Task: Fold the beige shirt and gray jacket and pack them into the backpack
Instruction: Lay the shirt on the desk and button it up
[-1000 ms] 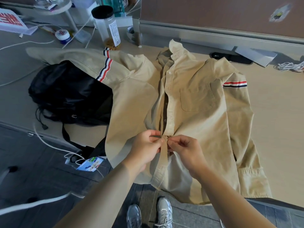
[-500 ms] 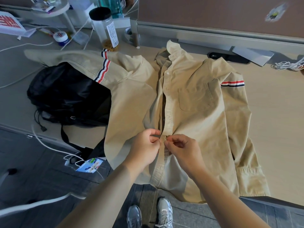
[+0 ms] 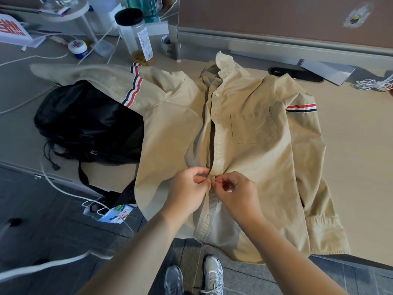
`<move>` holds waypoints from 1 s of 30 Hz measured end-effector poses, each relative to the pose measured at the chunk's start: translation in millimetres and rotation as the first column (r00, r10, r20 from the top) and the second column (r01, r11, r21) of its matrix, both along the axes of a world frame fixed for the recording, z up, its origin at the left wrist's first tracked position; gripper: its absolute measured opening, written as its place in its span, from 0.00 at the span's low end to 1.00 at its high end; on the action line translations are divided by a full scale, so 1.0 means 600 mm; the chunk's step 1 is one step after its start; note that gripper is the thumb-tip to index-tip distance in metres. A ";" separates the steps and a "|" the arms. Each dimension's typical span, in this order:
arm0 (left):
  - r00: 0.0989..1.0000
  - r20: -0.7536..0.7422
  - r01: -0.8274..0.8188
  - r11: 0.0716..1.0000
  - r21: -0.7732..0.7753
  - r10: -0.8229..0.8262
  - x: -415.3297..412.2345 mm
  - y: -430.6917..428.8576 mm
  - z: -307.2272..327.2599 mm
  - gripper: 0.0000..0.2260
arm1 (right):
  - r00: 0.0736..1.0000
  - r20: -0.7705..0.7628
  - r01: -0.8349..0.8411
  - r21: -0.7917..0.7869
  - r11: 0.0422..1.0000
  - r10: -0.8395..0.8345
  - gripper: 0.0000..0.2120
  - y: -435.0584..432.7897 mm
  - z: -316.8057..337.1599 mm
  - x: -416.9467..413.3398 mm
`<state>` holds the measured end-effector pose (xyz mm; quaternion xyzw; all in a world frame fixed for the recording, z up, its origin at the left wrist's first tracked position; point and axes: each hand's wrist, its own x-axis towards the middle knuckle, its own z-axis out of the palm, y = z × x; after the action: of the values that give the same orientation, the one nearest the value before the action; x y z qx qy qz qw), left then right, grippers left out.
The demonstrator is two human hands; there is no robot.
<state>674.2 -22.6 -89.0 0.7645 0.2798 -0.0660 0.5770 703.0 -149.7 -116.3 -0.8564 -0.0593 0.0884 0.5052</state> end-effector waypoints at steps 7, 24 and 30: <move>1.000 -0.016 0.022 0.999 0.023 -0.022 0.008 0.005 0.006 0.08 | 0.997 0.071 -0.027 0.004 1.000 0.027 0.03 0.002 -0.006 0.001; 0.992 -0.019 0.128 0.985 0.119 -0.127 0.013 0.017 -0.005 0.09 | 1.000 -0.009 0.012 0.039 0.999 -0.012 0.04 0.004 -0.016 0.003; 0.989 -0.045 0.147 0.974 0.171 -0.142 0.020 0.016 -0.005 0.09 | 0.999 0.048 0.005 0.011 1.000 -0.005 0.03 0.006 -0.019 0.003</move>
<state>686.4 -12.9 -92.2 0.8291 0.2374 -0.0955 0.4971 704.8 -145.9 -127.9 -0.8557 -0.0697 0.0664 0.5084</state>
